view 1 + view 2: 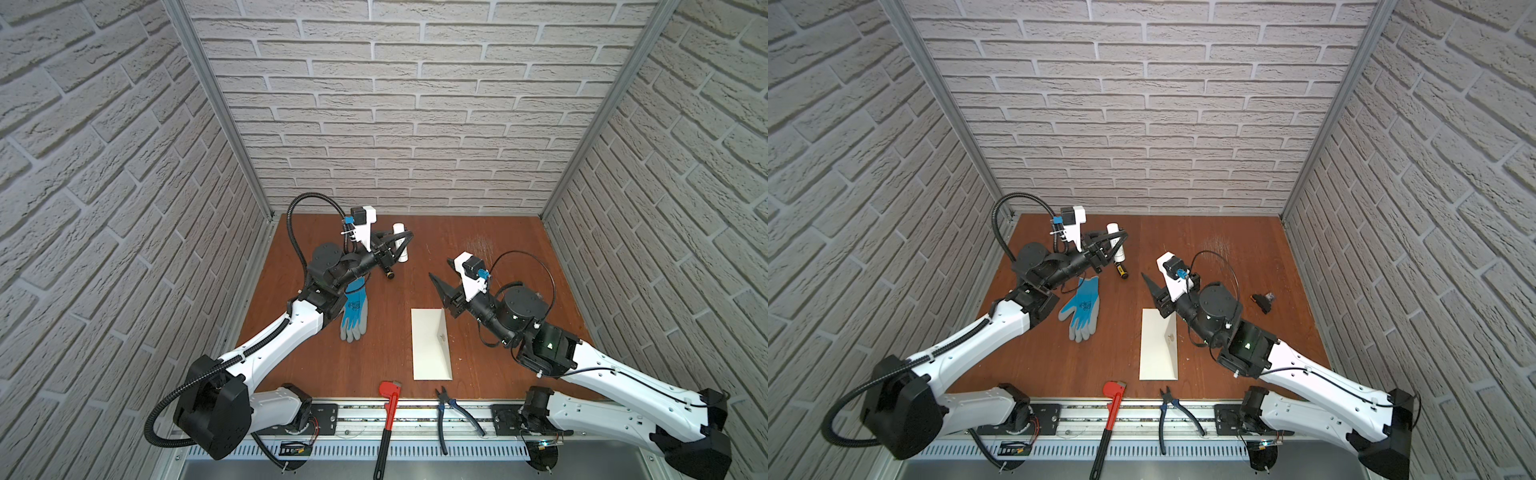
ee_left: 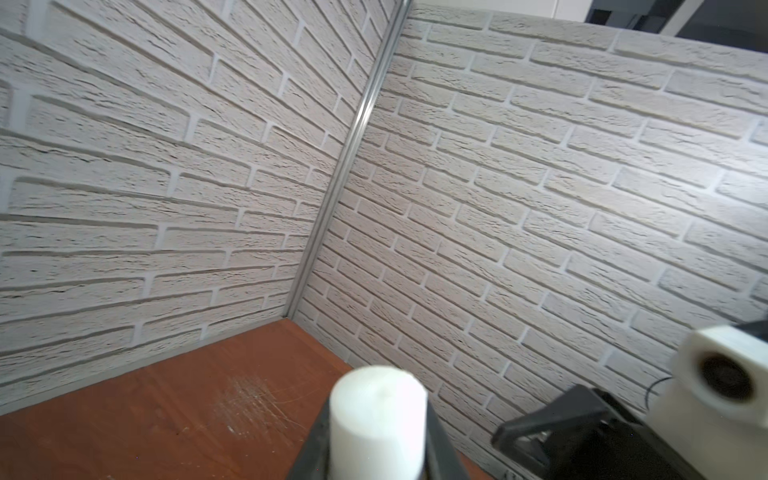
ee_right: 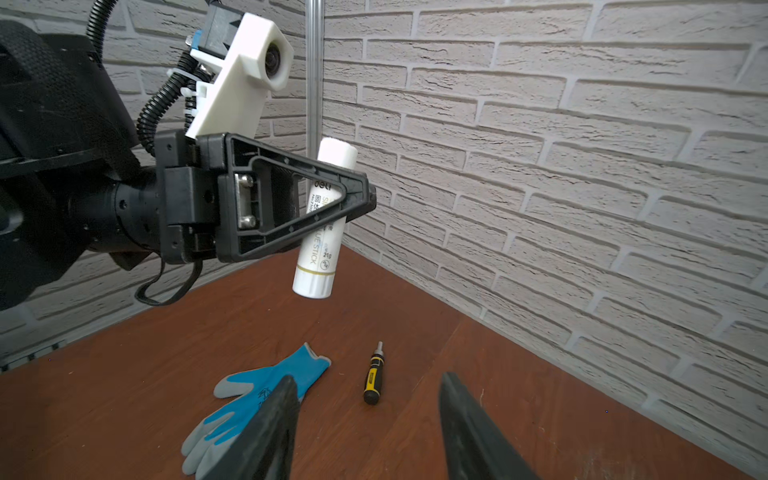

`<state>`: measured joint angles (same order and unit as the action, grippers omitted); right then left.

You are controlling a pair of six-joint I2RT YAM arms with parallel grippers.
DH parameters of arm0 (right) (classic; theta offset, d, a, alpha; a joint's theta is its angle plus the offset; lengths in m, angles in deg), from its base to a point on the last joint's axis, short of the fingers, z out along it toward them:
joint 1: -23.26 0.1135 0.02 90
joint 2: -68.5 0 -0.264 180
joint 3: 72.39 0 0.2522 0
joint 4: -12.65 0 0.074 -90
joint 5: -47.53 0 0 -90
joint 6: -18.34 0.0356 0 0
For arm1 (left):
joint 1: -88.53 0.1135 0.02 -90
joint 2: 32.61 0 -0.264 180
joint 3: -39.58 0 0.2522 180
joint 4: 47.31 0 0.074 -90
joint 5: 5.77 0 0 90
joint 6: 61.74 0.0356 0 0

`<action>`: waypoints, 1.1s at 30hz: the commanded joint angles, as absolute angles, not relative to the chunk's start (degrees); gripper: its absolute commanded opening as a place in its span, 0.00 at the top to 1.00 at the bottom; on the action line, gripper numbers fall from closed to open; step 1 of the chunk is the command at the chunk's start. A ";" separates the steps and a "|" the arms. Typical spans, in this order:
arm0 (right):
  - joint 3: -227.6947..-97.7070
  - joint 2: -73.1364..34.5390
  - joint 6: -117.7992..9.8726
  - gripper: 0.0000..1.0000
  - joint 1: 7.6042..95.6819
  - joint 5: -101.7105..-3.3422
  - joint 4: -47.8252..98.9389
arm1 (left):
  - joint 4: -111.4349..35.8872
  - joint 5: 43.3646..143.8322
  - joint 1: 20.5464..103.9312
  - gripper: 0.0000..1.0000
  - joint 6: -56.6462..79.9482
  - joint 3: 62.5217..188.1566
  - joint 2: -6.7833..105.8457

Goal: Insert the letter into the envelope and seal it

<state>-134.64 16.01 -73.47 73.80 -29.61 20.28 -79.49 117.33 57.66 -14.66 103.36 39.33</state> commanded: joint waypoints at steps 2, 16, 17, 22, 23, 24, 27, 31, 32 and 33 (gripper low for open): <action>-135.41 14.19 -69.54 0.45 71.32 -46.65 19.01 | -97.84 128.82 58.34 1.00 -25.53 102.80 43.13; -136.62 8.52 -64.09 0.40 66.37 -54.62 11.61 | -110.79 133.42 56.64 1.00 -35.45 104.12 49.21; -136.59 8.31 -63.64 0.40 66.02 -55.02 11.03 | -110.89 133.53 56.44 1.00 -35.42 104.05 49.29; -136.85 6.83 -61.75 0.42 65.41 -56.79 8.14 | -111.31 133.97 55.48 1.00 -35.41 104.40 49.95; -137.07 6.53 -61.46 0.43 65.36 -57.28 7.90 | -111.34 134.06 55.29 1.00 -35.35 104.51 50.11; -137.28 6.29 -61.34 0.44 65.33 -57.55 7.87 | -111.40 134.14 55.23 1.00 -35.44 104.68 50.26; -137.39 5.92 -61.00 0.49 65.23 -58.08 7.58 | -111.51 134.24 54.95 1.00 -35.38 104.95 50.53; -137.30 5.84 -60.77 0.61 65.10 -58.75 7.51 | -111.51 134.25 54.84 1.00 -35.12 104.91 50.75; -137.30 5.89 -60.69 0.64 65.03 -58.94 7.68 | -111.51 134.24 54.87 1.00 -35.00 104.92 50.76; -137.30 5.77 -60.56 0.68 65.08 -59.13 7.77 | -111.51 134.19 54.87 1.00 -35.02 104.84 50.81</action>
<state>-135.73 5.63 -61.42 65.32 -57.48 11.16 -106.13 133.46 55.08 -34.99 103.45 50.50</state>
